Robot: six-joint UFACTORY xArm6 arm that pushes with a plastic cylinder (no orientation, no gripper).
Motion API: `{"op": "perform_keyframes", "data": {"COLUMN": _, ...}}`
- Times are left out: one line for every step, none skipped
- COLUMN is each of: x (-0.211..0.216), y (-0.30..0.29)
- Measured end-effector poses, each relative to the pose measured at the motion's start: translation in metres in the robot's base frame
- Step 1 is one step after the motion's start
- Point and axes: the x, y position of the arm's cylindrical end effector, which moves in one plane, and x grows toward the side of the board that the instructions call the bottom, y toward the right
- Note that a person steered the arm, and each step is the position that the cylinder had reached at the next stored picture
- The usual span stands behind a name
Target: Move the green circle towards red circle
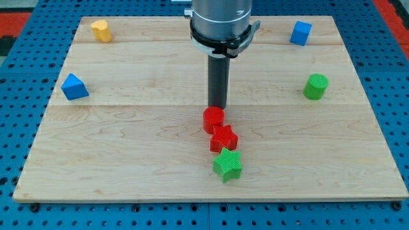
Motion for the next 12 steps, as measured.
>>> {"op": "perform_keyframes", "data": {"x": 0.0, "y": 0.032}}
{"op": "perform_keyframes", "data": {"x": 0.0, "y": 0.122}}
{"op": "perform_keyframes", "data": {"x": 0.0, "y": 0.198}}
{"op": "perform_keyframes", "data": {"x": -0.028, "y": 0.237}}
{"op": "perform_keyframes", "data": {"x": -0.058, "y": 0.197}}
{"op": "perform_keyframes", "data": {"x": -0.06, "y": 0.111}}
{"op": "perform_keyframes", "data": {"x": -0.06, "y": 0.067}}
{"op": "perform_keyframes", "data": {"x": -0.066, "y": 0.133}}
{"op": "perform_keyframes", "data": {"x": -0.052, "y": 0.205}}
{"op": "perform_keyframes", "data": {"x": -0.026, "y": 0.182}}
{"op": "perform_keyframes", "data": {"x": -0.017, "y": 0.115}}
{"op": "perform_keyframes", "data": {"x": -0.016, "y": 0.06}}
